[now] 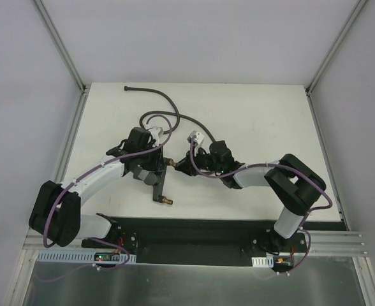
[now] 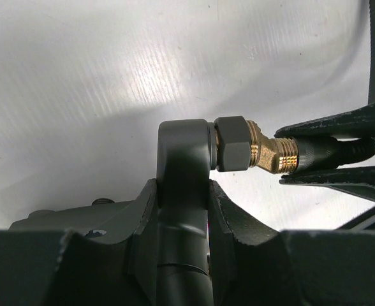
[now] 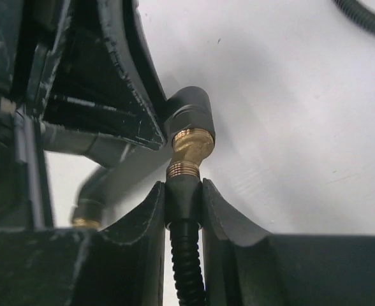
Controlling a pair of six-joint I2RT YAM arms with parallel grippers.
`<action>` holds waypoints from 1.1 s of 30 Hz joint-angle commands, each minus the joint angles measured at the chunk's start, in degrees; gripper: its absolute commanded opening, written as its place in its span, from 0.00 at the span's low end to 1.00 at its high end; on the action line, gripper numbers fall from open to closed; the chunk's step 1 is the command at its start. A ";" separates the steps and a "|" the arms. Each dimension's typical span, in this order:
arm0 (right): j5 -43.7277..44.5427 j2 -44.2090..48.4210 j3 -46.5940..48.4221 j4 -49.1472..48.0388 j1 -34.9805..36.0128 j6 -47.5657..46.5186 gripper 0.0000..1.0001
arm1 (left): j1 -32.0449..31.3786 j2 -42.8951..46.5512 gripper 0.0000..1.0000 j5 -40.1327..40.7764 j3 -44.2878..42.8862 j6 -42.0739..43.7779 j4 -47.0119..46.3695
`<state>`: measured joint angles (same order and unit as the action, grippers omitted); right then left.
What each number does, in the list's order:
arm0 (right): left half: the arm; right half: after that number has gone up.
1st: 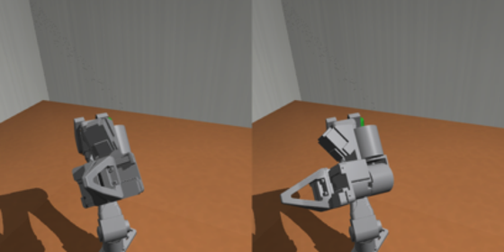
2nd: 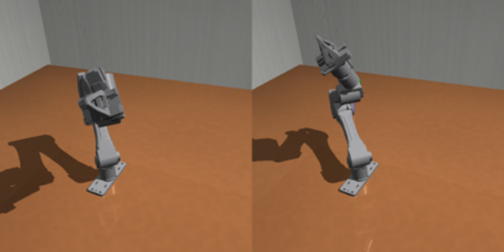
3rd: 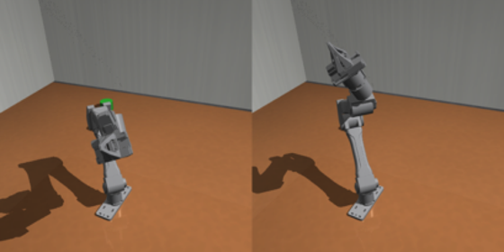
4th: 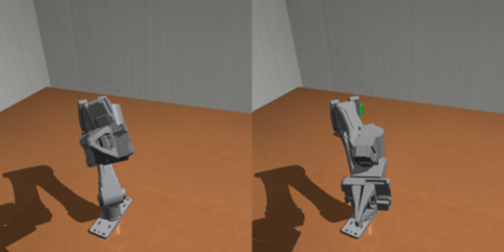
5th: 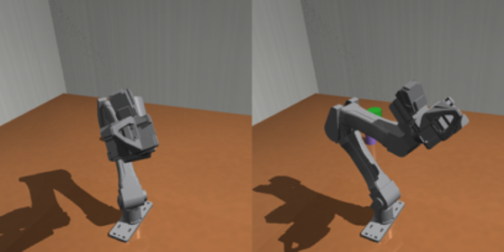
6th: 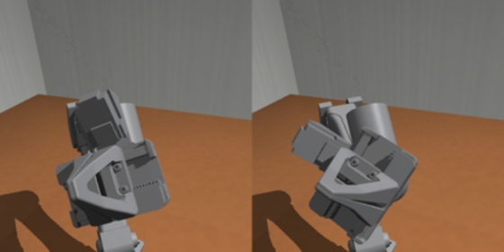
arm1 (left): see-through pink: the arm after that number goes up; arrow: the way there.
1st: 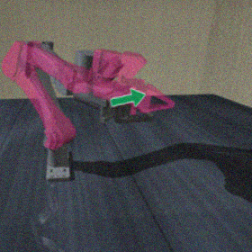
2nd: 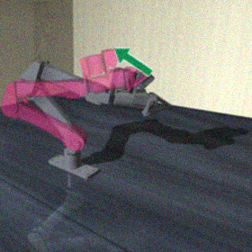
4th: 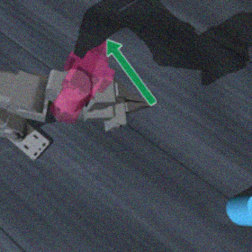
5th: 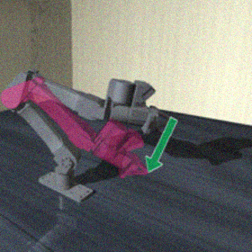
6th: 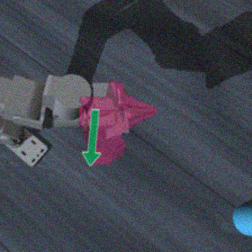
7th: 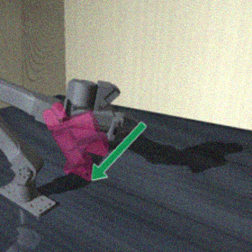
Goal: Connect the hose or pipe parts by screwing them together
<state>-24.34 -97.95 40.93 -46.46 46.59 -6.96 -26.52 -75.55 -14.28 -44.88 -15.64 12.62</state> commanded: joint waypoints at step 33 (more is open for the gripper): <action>18.17 22.55 -10.96 6.56 11.33 -63.42 0.84 | 0.42 -10.23 0.00 -10.68 -15.41 0.26 15.76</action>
<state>-12.71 -75.18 30.87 -40.58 56.12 -47.72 -26.52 -84.82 -18.59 -57.67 -15.05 24.60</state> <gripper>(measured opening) 0.856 0.264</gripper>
